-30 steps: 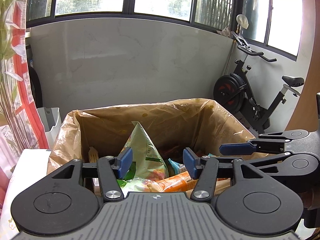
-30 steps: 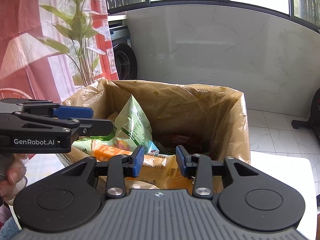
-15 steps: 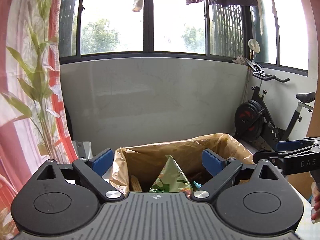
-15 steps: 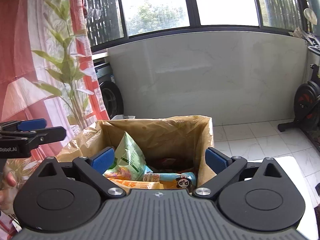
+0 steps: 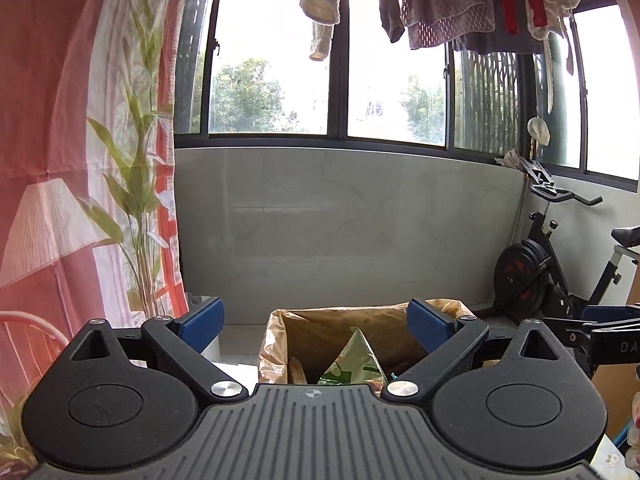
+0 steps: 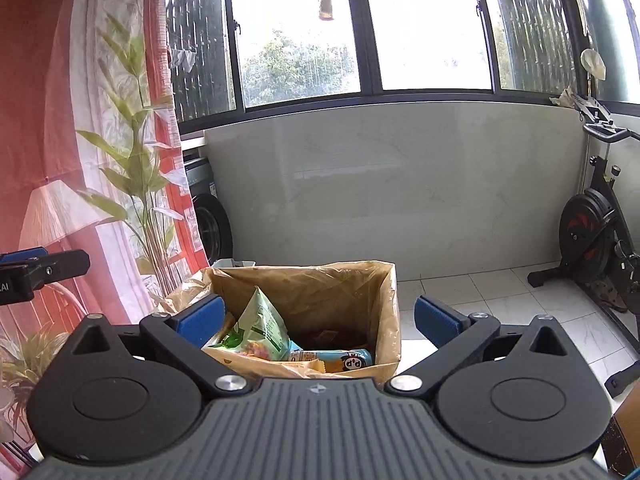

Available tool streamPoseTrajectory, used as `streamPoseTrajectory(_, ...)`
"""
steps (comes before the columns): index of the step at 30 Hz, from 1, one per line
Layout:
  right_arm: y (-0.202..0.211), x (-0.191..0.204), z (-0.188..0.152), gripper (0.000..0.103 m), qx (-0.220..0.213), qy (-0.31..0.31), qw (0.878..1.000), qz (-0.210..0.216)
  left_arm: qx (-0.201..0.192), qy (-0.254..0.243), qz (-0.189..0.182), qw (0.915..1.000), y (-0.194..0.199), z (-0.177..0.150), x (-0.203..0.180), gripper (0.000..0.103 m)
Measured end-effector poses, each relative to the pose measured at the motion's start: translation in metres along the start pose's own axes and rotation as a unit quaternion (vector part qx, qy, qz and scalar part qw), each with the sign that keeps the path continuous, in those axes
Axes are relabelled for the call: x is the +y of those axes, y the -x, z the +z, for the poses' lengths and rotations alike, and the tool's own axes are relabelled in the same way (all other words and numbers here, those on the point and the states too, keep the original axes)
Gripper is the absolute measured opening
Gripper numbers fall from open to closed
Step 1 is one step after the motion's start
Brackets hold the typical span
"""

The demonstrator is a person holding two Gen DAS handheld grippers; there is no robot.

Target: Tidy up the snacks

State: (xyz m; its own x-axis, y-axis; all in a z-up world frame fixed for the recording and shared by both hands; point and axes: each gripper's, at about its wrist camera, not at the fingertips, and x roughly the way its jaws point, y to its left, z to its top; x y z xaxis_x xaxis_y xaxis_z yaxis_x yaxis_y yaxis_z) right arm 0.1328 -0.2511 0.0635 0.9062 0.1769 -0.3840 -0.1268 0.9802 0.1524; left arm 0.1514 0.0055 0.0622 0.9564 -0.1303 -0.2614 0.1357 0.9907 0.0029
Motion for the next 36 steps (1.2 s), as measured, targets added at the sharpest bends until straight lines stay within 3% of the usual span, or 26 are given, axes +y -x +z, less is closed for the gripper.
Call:
streamPoseTrajectory(12,0.020,0.002,-0.004,0.103,0.004,-0.014,1.000,-0.008,0.002,0.020,0.022,0.9996,0.020,-0.003,0.009,0.099)
streamPoseTrajectory(36,0.020,0.004,-0.005,0.103,0.006,-0.002,1.000,-0.021,0.009,0.020,0.022,0.9995,0.022,-0.005,0.013,0.099)
